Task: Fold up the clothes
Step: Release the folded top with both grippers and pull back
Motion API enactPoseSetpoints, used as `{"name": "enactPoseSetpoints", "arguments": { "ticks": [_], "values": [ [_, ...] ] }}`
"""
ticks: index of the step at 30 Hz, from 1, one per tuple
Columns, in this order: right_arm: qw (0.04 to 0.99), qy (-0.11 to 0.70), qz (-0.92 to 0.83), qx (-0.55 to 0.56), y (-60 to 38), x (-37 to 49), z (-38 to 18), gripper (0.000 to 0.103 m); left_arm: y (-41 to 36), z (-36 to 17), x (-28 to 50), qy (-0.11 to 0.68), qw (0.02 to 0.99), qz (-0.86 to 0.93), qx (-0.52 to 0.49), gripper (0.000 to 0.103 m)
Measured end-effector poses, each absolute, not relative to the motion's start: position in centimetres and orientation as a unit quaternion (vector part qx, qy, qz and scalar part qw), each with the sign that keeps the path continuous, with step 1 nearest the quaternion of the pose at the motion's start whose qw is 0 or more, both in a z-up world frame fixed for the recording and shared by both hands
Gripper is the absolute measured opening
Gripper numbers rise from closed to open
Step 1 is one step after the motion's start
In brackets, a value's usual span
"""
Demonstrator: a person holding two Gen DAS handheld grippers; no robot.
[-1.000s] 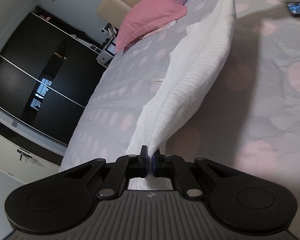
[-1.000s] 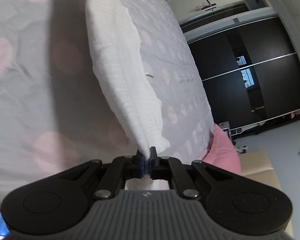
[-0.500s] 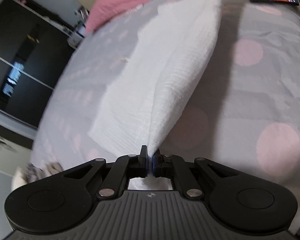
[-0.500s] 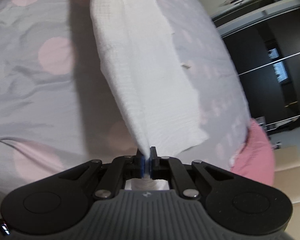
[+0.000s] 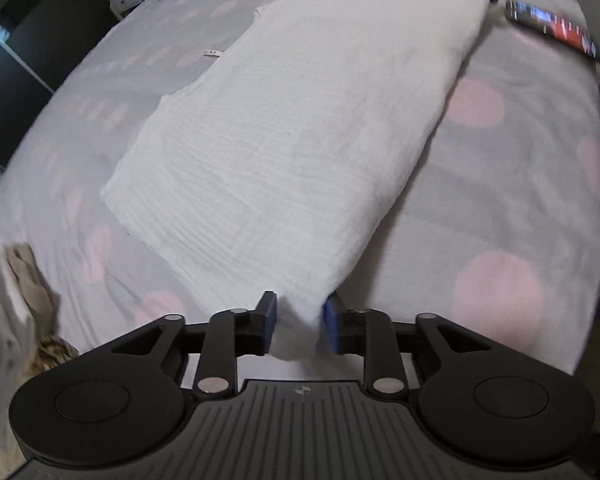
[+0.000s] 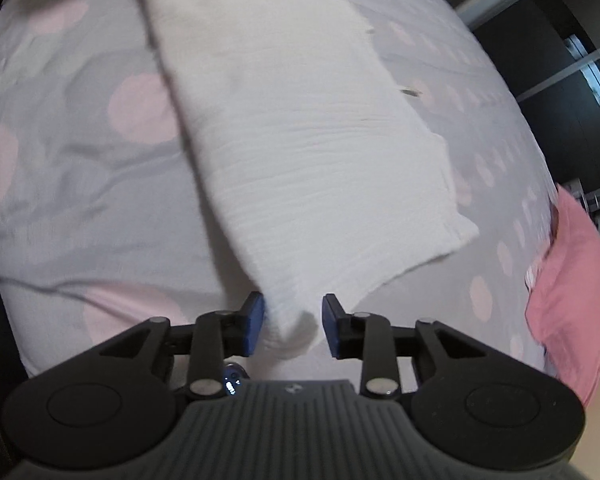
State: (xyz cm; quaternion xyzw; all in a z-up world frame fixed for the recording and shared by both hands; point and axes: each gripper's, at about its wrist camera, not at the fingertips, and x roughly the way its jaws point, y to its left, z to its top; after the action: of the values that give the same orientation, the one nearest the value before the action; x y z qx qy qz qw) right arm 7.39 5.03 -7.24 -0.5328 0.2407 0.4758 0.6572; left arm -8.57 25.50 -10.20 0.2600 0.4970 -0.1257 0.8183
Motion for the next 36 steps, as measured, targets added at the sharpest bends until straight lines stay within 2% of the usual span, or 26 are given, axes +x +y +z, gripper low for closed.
{"name": "enactPoseSetpoints", "arguments": {
  "ticks": [3, 7, 8, 13, 15, 17, 18, 25, 29, 36],
  "values": [
    [0.700, 0.256, 0.467, -0.475, 4.6, 8.5, -5.5, 0.043, 25.9, -8.7, -9.0, 0.490, 0.831, -0.136, 0.227, 0.030],
    [0.752, 0.281, 0.450, -0.391, 4.0, 10.1, -3.4, 0.051, 27.3, -6.4, -9.2, 0.465, 0.857, -0.144, 0.167, 0.044],
    [0.761, 0.295, 0.441, -0.372, 3.8, 10.6, -3.3, 0.054, 27.9, -5.9, -9.0, 0.458, 0.867, -0.136, 0.144, 0.044],
    [0.790, 0.347, 0.402, -0.306, 4.0, 12.4, -3.6, 0.057, 30.7, -4.5, -7.5, 0.431, 0.897, -0.084, 0.050, 0.046],
    [0.800, 0.357, 0.393, -0.280, 4.3, 13.0, -3.6, 0.063, 31.4, -4.5, -6.8, 0.425, 0.902, -0.064, 0.033, 0.046],
    [0.809, 0.364, 0.384, -0.256, 4.6, 13.5, -3.5, 0.075, 31.9, -4.7, -6.1, 0.423, 0.905, -0.049, 0.017, 0.046],
    [0.813, 0.367, 0.379, -0.248, 4.7, 13.6, -3.5, 0.076, 32.1, -4.8, -5.8, 0.423, 0.905, -0.041, 0.006, 0.047],
    [0.820, 0.417, 0.356, -0.163, 4.7, 15.8, -4.2, 0.076, 34.1, -5.8, -4.2, 0.432, 0.900, -0.003, -0.055, 0.051],
    [0.832, 0.452, 0.316, -0.056, 3.7, 18.4, -4.9, 0.076, 34.4, -6.2, -3.5, 0.435, 0.898, 0.006, -0.062, 0.053],
    [0.848, 0.451, 0.279, 0.001, 4.2, 20.8, -5.2, 0.076, 34.7, -6.4, -2.1, 0.434, 0.898, 0.016, -0.071, 0.053]
  ]
}}
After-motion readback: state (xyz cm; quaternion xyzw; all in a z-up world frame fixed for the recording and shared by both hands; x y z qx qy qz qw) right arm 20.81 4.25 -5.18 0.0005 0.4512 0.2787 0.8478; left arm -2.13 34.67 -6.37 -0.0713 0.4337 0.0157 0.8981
